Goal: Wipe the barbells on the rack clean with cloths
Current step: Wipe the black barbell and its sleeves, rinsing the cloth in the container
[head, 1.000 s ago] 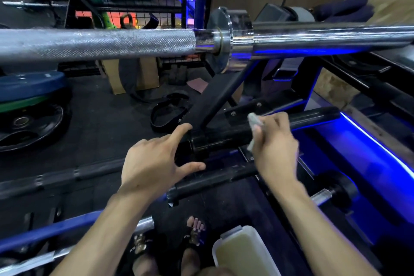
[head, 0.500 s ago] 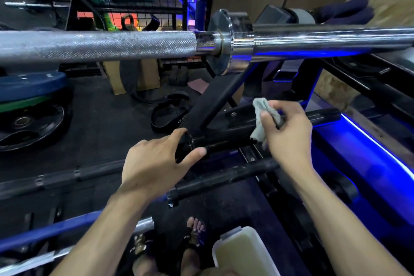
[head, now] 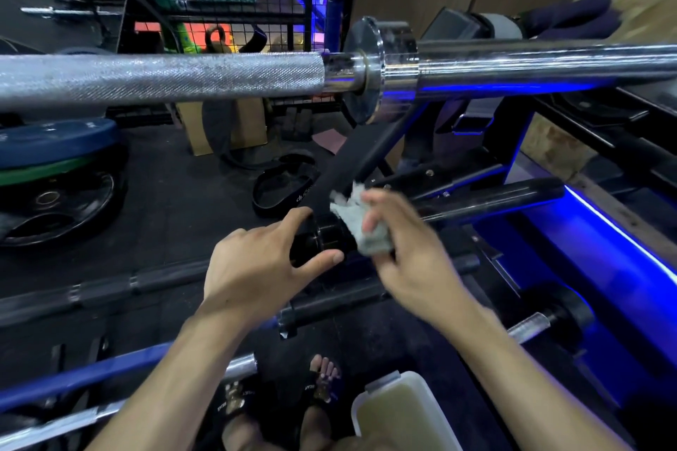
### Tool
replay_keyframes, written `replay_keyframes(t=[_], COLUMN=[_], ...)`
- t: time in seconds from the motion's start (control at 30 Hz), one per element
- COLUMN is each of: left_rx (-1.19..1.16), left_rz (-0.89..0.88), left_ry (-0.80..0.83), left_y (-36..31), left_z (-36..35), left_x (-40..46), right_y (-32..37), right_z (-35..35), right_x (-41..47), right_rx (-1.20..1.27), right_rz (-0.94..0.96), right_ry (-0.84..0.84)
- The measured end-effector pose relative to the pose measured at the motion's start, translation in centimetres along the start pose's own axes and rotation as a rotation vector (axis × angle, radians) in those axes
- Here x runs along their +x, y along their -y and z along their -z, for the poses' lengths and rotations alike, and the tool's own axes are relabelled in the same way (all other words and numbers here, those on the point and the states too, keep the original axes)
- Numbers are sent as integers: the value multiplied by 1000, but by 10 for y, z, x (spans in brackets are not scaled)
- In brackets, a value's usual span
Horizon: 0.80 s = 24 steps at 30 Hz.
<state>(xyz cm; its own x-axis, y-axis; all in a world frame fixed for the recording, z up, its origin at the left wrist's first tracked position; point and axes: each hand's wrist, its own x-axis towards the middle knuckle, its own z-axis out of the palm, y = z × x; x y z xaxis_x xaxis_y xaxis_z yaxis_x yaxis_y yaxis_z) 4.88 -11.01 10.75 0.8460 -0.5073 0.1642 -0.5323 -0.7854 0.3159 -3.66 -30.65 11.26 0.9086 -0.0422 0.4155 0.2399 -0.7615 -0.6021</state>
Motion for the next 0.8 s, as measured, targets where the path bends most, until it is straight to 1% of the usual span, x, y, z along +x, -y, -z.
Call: replay_keyframes(t=[0.03, 0.07, 0.17, 0.2, 0.27, 0.3, 0.37, 0.4, 0.47, 0.5, 0.57, 0.63, 0.67, 0.7, 0.73, 0.8], left_rx=[3, 9, 19, 19, 21, 25, 41, 47, 56, 63, 65, 76, 88, 94, 92, 85], left_rz=[-5, -11, -22, -23, -23, -24, -35, -33, -23, -18, -16, -21, -28, -32, -32, -32], left_ry=[-2, -3, 0, -3, -6, -7, -25, -24, 6, 16, 13, 12, 11, 8, -1, -23], left_y=[0, -1, -2, -2, -3, -3, -3, -3, -2, -2, -3, -2, -1, -1, -2, -1], left_z=[0, 1, 2, 3, 5, 6, 8, 9, 9, 9, 10, 9, 9, 8, 7, 6], left_x=[0, -1, -1, 0, -1, -2, -2, -2, -3, -3, -2, -1, -1, -1, -1, 0], right_y=[-3, -5, -4, -3, 0, 2, 5, 1, -16, -29, -56, -67, -61, -50, -38, -10], right_z=[-1, -2, -2, -5, -17, -24, -32, -32, -24, -16, 7, 21, 18, 6, -9, -34], right_x=[-11, -19, -16, -9, 4, 7, 12, 12, 10, 8, 7, 7, 9, 13, 14, 13], right_rx=[-46, -60, 2, -35, -225, -275, -281, -307, -471, -587, -739, -747, -728, -704, -682, -585], right_rz=[-38, -72, -151, -152, -85, -66, -87, -56, 32, 42, -56, -225, -278, -285, -269, -177], right_ry=[99, 154, 114, 111, 122, 119, 128, 138, 150, 145, 66, -58, -86, -101, -81, 5])
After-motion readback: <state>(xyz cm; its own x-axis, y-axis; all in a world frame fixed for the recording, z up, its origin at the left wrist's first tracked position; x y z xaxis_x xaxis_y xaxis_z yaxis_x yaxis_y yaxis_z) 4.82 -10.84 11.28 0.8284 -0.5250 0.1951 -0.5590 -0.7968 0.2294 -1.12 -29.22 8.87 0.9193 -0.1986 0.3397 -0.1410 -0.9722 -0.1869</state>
